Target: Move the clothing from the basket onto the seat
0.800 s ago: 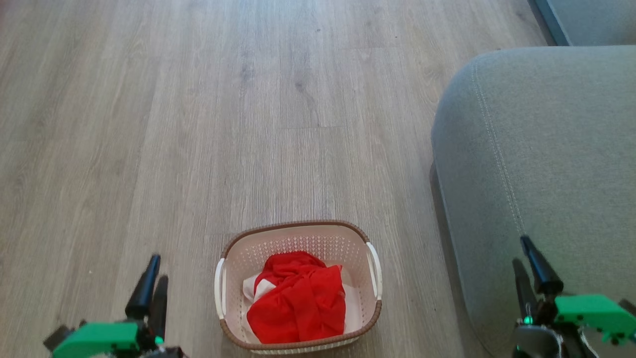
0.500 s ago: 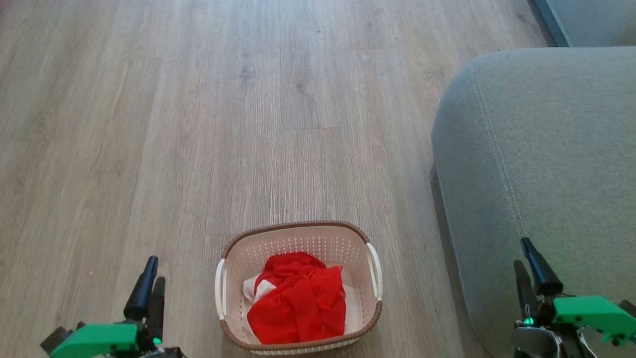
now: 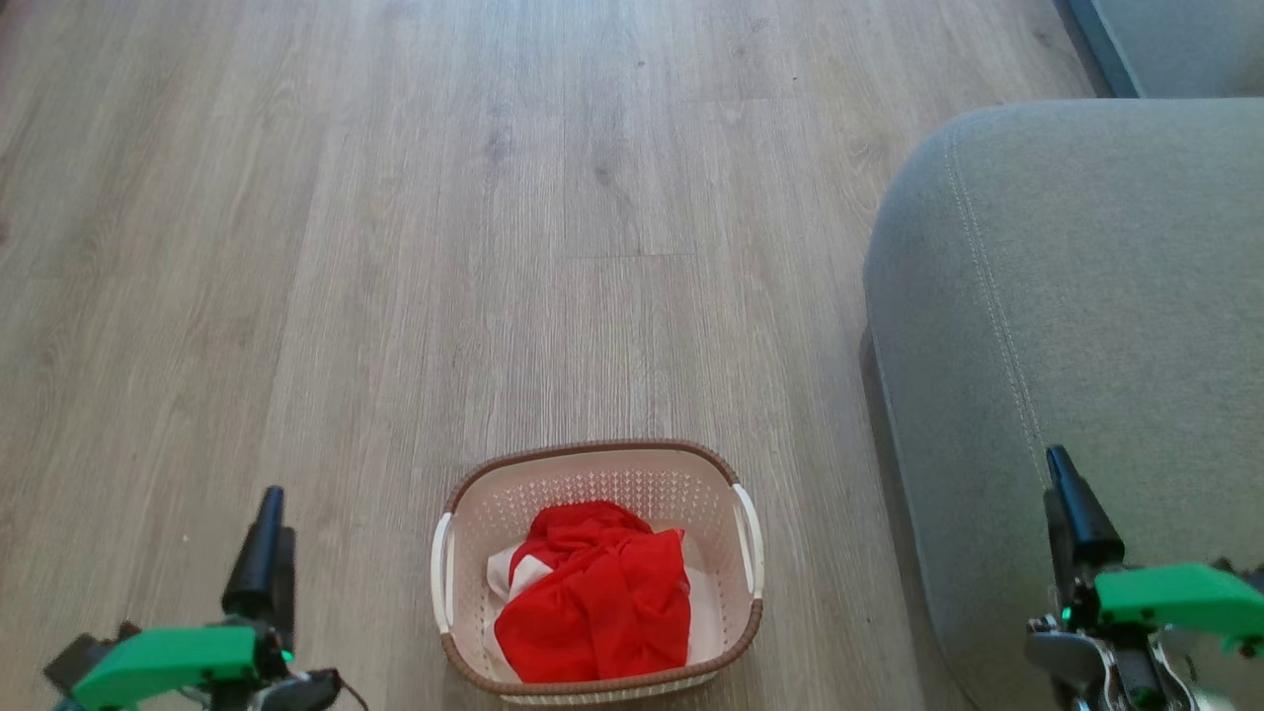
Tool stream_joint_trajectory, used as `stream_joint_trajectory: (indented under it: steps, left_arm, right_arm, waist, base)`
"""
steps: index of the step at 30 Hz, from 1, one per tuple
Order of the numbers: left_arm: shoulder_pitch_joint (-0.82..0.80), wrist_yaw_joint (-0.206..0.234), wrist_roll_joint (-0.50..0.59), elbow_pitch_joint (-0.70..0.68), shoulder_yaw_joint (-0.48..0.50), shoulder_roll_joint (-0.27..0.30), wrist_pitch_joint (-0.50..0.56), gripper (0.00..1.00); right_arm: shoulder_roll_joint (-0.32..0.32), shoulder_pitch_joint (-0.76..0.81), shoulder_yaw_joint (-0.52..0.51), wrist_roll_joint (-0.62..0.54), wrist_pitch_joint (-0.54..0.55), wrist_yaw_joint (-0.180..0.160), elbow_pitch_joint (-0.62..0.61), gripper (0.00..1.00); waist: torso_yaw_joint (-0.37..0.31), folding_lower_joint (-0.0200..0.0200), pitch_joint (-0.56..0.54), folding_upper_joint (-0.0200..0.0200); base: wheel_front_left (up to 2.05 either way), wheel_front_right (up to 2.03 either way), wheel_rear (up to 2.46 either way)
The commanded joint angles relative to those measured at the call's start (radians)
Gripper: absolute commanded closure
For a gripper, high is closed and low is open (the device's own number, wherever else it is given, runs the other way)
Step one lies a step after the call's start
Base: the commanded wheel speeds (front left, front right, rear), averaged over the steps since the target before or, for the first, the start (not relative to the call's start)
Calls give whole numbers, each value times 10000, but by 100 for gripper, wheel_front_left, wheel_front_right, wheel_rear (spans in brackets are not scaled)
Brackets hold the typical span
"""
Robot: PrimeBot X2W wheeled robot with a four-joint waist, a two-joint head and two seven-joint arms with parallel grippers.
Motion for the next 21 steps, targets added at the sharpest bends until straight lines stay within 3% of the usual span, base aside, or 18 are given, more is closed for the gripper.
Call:
stream_joint_trajectory:
  steps: [1, 13, 21]
  left_arm:
    - [-600, -24, 145, -420, 247, 62, -107, 0]
    - [-900, -36, 1831, -1415, 549, 78, -487, 0]
    - [-1054, 452, 3085, -2191, 576, 87, -721, 0]
  right_arm:
    - [-39, -628, 16, -238, -112, 2, -444, 0]
    - [-63, -966, 570, -2896, -495, 3, -1478, 0]
    - [-287, -1153, 1050, -4440, -730, 3, -1916, 0]
  waist:
    - [5, 0, -2, 0]
    - [64, 0, -10, 0]
    - [136, 0, 2, 0]
  base:
    - [0, 0, 0]
    - [0, 0, 0]
    - [0, 0, 0]
